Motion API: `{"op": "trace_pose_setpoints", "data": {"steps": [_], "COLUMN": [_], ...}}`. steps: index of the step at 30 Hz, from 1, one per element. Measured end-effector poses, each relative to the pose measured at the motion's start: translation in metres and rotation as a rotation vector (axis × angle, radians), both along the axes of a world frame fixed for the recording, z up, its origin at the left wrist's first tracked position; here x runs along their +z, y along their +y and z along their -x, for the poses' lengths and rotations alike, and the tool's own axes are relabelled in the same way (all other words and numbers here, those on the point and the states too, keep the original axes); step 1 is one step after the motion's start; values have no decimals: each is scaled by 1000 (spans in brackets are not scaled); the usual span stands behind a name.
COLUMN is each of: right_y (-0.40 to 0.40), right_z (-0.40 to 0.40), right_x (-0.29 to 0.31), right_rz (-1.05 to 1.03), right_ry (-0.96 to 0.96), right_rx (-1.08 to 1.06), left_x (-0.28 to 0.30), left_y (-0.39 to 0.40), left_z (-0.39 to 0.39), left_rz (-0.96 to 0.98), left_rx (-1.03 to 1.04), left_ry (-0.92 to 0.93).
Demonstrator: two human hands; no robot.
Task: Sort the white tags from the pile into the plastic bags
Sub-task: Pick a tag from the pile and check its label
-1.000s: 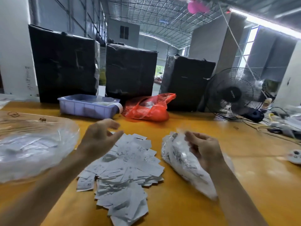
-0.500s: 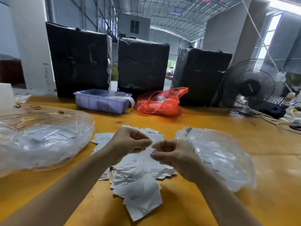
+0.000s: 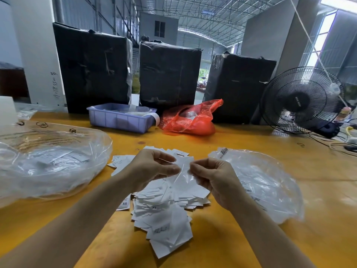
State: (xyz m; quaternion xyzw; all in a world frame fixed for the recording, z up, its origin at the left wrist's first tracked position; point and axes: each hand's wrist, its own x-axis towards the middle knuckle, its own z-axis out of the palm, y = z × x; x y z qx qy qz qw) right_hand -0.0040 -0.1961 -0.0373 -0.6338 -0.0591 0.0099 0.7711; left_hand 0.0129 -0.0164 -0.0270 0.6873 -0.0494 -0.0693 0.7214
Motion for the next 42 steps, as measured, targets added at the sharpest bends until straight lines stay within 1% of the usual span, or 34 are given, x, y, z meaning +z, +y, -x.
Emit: {"op": "trace_pose_setpoints", "data": {"steps": [2,4,6,7,11,13,14,15,16,18,19,21,22,24,26,27,28,29,30,31,32,33,34,35,36,37,38,39,40,42], "right_y": [0,-1,-2,-1,2,-5,-13,-25,-39,-73,-90,-117,-126,-131,-125,-118,-113,-108,-102,-93,-80,-65,-46,-27,-10,3,12,17,19,19], "right_z": [0,-1,-1,-1,0,-2,-4,-7,-9,-15,-18,-23,-24,-27,-27,-25,-23,-22,-21,-18,-15,-11,-6,1,7,9,11,12,12,11], "right_x": [0,-1,-1,-1,0,5,8,11,15,15,13,6,3,-3,-4,-2,1,4,7,11,14,16,18,18,17,13,9,4,0,-3], "right_rz": [-15,-16,-10,-4,-30,-98,-136,-125,-42,258,422,743,903,1198,1374,1447,1490,1503,1471,1374,1239,1058,873,699,561,493,474,470,453,362], "right_ry": [-8,-20,-27,-25,23,29,15,-20,-74,-175,-181,-108,-45,116,229,241,203,111,-44,-269,-466,-593,-616,-547,-430,-304,-206,-151,-128,-96], "right_rx": [-14,-38,-47,-42,-20,-81,-138,-220,-331,-606,-737,-908,-926,-845,-785,-812,-882,-978,-1046,-1073,-1005,-860,-656,-426,-216,-56,59,129,155,129], "left_x": [1,2,4,4,3,2,2,2,2,2,2,3,3,2,1,1,1,1,1,2,3,3,4,4,4,4,3,3,2,2], "left_y": [-1,-2,-4,-4,-4,-2,-1,0,1,3,4,5,5,5,6,6,7,8,9,10,9,9,8,6,5,4,3,2,2,1], "left_z": [2,5,6,6,6,5,5,4,3,2,2,2,2,2,1,0,0,-1,-1,0,1,2,2,3,3,3,2,2,2,2], "left_rz": [10,25,55,44,-104,-116,-113,-108,-103,-82,-66,-47,-43,-42,-49,-43,-25,1,27,46,61,73,73,58,35,13,-6,-26,-47,-76], "left_rx": [-46,-126,-155,-147,-127,-128,-128,-126,-124,-118,-114,-100,-88,-64,-68,-73,-72,-63,-54,-45,-38,-32,-26,-20,-12,-1,11,26,37,31], "left_ry": [35,109,137,128,79,78,83,92,102,120,128,137,136,127,116,117,121,126,127,122,116,109,98,85,70,54,38,22,8,-9]}}
